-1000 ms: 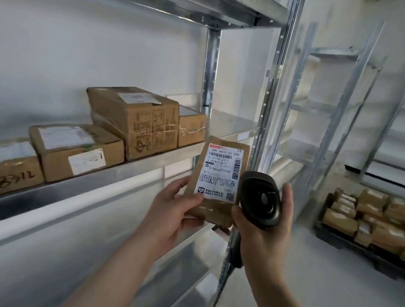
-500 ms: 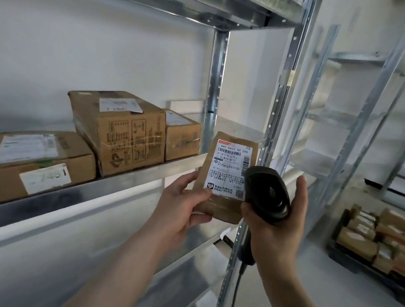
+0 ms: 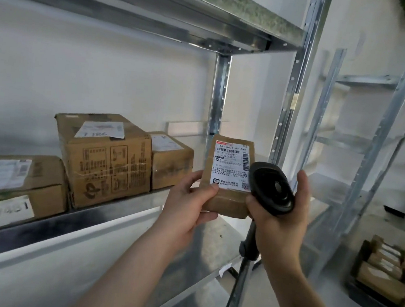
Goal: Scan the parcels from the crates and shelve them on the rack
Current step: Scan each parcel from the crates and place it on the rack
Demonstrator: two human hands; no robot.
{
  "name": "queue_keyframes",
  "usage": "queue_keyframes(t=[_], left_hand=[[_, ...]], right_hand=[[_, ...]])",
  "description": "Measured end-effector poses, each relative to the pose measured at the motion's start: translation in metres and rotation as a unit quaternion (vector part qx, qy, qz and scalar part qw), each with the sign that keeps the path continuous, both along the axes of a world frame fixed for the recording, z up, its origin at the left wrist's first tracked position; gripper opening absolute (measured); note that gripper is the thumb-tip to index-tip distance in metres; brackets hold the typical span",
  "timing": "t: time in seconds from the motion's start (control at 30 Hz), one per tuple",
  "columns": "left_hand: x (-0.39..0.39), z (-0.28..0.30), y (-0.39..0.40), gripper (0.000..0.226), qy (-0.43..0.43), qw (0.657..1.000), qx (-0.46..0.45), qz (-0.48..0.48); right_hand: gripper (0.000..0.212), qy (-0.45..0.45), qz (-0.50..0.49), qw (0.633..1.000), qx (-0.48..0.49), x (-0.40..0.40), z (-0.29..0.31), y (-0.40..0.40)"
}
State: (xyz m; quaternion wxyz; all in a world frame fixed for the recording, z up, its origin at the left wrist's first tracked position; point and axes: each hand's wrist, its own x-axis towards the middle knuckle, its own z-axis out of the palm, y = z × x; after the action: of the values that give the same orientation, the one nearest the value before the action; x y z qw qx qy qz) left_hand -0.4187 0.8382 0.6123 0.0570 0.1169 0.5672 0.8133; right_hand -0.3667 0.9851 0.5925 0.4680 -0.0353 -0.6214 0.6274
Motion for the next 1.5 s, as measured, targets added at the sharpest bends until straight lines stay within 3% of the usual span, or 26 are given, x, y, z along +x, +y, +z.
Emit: queue_keyframes(t=[0.23,0.67,0.9,1.03,1.1,1.27,1.33,1.5], left_hand=[[-0.032,0.017,0.044,0.032,0.023,0.992,0.005,0.126],[-0.057,0.014,0.099,0.033,0.006,0.944,0.007,0.329],[-0.062,0.005,0.109,0.029,0.006,0.912,-0.015,0.41],[-0.063,-0.003,0.105,0.029,0.011,0.897,-0.09,0.432],[-0.06,-0.006,0.099,0.033,0.04,0.867,-0.201,0.454],[-0.058,-0.01,0.089,0.054,0.108,0.746,-0.424,0.502],[-0.061,-0.011,0.087,0.052,0.125,0.707,-0.466,0.517],[-0.071,-0.007,0.087,0.047,0.139,0.661,-0.506,0.537]], right_hand=[[0.101,0.013,0.089,0.996,0.008,-0.058,0.02,0.052],[0.099,-0.054,0.243,0.969,-0.011,-0.135,0.017,0.109],[0.104,-0.06,0.326,0.943,-0.022,-0.157,0.007,0.104],[0.106,-0.058,0.353,0.934,-0.02,-0.166,0.002,0.096],[0.103,-0.056,0.345,0.937,-0.015,-0.168,0.003,0.09],[0.104,-0.06,0.36,0.931,0.002,-0.179,0.003,0.081],[0.107,-0.055,0.372,0.926,0.007,-0.184,0.004,0.081],[0.104,-0.058,0.376,0.925,0.007,-0.193,0.01,0.08]])
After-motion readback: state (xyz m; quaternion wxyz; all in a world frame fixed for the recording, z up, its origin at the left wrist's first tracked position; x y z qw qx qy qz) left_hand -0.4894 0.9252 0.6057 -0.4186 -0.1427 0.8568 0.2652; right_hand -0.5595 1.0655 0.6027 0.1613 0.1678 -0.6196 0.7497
